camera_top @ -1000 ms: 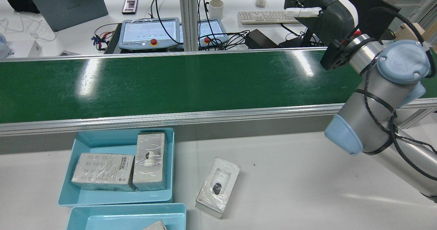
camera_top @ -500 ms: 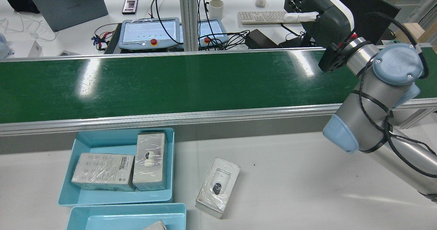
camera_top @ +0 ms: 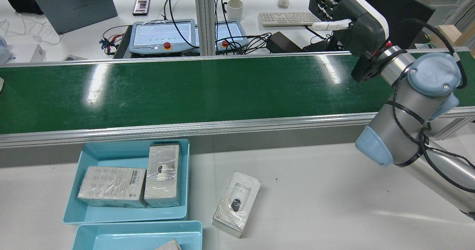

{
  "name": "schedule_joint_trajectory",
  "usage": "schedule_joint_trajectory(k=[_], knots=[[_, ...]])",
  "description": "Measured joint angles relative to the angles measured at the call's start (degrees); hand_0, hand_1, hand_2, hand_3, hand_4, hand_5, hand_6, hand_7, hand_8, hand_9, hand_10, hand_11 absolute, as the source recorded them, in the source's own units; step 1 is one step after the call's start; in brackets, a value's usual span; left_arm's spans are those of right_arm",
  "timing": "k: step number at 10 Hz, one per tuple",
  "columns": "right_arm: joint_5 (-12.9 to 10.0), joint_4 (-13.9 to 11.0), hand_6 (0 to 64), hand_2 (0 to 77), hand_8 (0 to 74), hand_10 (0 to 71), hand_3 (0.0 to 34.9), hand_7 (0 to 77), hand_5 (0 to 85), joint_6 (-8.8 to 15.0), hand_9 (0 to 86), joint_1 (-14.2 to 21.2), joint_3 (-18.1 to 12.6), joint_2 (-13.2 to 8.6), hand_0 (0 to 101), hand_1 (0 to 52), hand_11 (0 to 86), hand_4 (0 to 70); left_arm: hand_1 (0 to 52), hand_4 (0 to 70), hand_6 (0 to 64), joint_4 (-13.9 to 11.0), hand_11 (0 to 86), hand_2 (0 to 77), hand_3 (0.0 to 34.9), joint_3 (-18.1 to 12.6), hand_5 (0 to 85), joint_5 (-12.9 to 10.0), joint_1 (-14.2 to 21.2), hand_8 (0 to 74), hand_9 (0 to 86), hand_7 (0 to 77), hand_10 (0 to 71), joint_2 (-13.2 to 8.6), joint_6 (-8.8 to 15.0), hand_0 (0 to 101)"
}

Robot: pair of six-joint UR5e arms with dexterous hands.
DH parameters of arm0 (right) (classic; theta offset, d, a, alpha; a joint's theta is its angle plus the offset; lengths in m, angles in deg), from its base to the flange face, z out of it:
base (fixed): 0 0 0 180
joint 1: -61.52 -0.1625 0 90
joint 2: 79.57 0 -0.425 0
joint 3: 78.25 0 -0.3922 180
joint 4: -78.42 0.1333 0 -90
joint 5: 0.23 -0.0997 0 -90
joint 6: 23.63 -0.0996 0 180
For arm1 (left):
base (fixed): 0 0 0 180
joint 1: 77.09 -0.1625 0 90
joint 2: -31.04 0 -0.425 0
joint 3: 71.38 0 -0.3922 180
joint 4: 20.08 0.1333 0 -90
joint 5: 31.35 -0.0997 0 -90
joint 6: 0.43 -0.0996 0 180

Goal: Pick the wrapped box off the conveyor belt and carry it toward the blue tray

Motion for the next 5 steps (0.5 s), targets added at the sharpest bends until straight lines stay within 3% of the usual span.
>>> schedule_joint_trajectory(k=[5], knots=[[0.00,0.01,0.0,10.9,1.6,0.5,4.4,0.5,10.4,-0.13,2.7,-0.18,-0.11,0.02,43,10.4,1.1,0.0,0.0,0.0,0.0,0.00,0.0,1.1,0.0,0.00,1.1,0.00,0.00,0.0,0.0,0.5,0.5,0.00,0.00,0]])
